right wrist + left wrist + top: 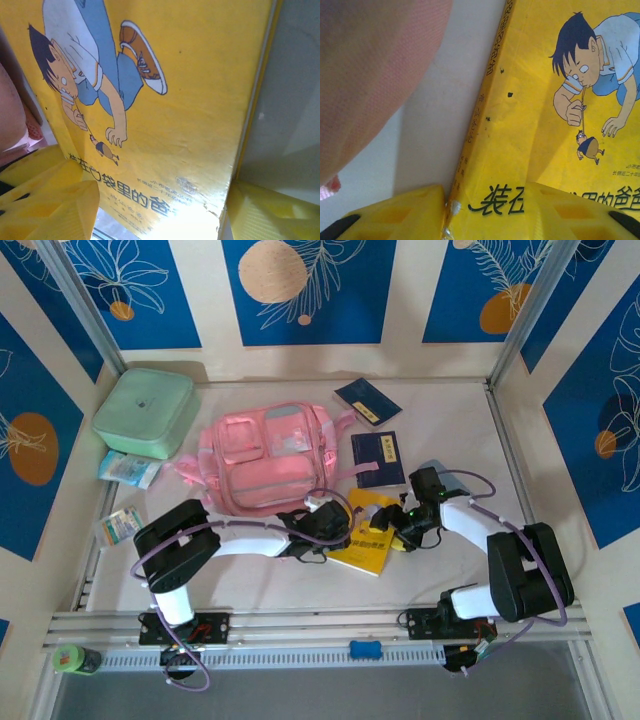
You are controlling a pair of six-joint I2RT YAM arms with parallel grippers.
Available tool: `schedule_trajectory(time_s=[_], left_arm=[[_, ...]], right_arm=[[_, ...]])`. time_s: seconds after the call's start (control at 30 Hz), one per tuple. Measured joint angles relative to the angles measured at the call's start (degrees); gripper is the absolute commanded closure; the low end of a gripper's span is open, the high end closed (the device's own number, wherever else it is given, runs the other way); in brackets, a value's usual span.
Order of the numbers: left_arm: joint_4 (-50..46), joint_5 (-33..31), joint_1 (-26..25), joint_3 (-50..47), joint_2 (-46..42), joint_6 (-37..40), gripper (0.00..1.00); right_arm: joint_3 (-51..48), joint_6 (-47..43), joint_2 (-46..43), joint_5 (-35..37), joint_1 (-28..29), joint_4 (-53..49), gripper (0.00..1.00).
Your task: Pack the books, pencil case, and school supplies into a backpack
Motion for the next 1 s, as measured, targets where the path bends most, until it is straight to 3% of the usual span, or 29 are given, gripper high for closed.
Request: schedule_trajectory(time_s=[0.1, 0.27, 1.0], left_arm=[[-0.6, 0.0, 0.0, 0.3, 0.0, 0.5, 0.56], [-1.0, 0.0, 0.0, 0.5, 0.1, 0.9, 0.56], [-1.9, 0.0, 0.0, 1.1, 0.3, 1.1, 0.55]], right_arm=[[0.0, -0.3, -1.7, 0.2, 0.1, -0.7, 0.34], [0.6, -1.8, -5.7, -0.2, 0.1, -2.6, 0.43], [1.9, -7.2, -7.1, -6.6, -4.2, -5.4, 0.94]])
